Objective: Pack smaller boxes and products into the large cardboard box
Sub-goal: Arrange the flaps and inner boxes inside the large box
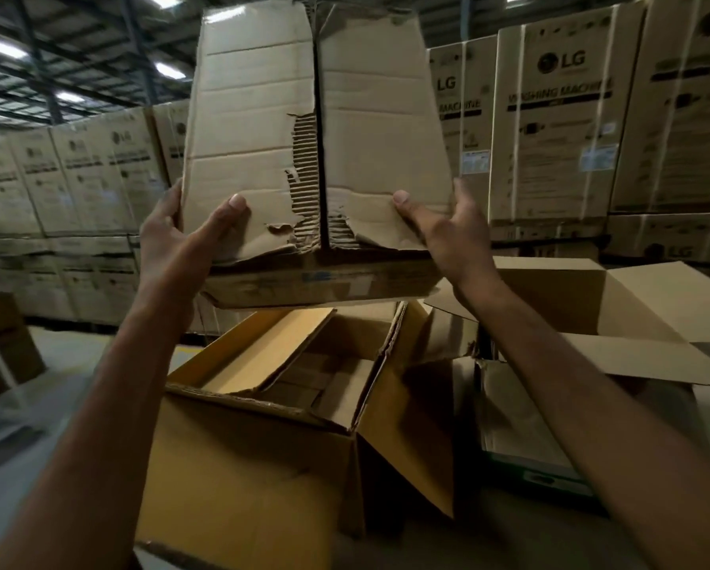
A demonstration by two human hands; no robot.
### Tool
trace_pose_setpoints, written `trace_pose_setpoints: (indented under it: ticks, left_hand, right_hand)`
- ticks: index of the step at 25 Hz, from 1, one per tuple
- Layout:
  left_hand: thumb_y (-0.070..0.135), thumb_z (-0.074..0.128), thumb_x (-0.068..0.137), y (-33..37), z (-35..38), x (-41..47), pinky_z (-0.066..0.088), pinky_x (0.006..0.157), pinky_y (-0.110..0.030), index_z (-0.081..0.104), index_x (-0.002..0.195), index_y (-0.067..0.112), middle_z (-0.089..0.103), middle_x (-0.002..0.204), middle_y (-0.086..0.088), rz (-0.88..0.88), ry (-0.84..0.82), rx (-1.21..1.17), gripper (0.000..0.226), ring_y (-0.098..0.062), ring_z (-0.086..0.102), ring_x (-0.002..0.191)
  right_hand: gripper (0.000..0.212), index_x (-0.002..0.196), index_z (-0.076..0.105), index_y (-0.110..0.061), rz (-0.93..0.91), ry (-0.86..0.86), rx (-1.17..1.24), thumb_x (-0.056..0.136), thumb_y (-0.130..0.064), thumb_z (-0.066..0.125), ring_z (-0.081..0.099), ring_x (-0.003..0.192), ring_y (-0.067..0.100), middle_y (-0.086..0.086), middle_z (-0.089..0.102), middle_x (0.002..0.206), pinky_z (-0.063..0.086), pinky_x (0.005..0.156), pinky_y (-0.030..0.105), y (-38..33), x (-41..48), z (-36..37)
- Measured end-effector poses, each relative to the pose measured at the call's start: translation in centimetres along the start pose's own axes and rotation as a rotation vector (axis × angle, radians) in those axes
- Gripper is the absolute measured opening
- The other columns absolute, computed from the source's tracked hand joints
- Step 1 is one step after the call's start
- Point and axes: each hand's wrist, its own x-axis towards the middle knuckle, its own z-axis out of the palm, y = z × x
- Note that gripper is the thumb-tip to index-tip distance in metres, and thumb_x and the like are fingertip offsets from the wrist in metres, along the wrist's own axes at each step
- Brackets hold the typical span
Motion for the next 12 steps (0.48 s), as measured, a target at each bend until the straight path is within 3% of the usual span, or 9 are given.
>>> trace_pose_setpoints:
  ticks: [2,7,12]
  left_hand:
    - [0.044,0.081,0.083,-2.2,-0.7,2.2,0.057,0.071,-0.014,0.056,0.142,0.023,0.070,0.122,0.003,-0.035,-0.007,-0.001,0.067,-0.006,0.072,0.103]
    - [0.041,0.079,0.086,-9.0,-1.0,6.0,0.055,0.063,-0.012,0.059,0.141,0.024,0.072,0.110,0.010,-0.157,-0.101,-0.032,0.061,0.000,0.073,0.090]
    - [0.046,0.075,0.088,-14.5,0.7,9.7,0.055,0.058,-0.014,0.054,0.137,0.025,0.067,0.110,0.008,-0.285,-0.346,-0.050,0.057,-0.007,0.069,0.092]
  right_hand:
    - [0.070,0.130,0.056,-0.031,0.030,-0.013,-0.031,0.074,-0.070,0.072,0.066,0.106,0.012,-0.013,0.067,0.114,0.058,0.094,0.044,1.0,1.3,2.6]
    - [0.081,0.132,0.058,-0.028,0.166,0.031,-0.179,0.068,-0.076,0.072,0.065,0.108,0.016,-0.009,0.068,0.118,0.056,0.096,0.045,4.5,2.6,6.8]
    - [0.071,0.128,0.059,-0.027,0.274,0.144,-0.364,0.074,-0.070,0.076,0.064,0.105,0.017,-0.007,0.067,0.115,0.057,0.092,0.043,5.6,2.9,7.4]
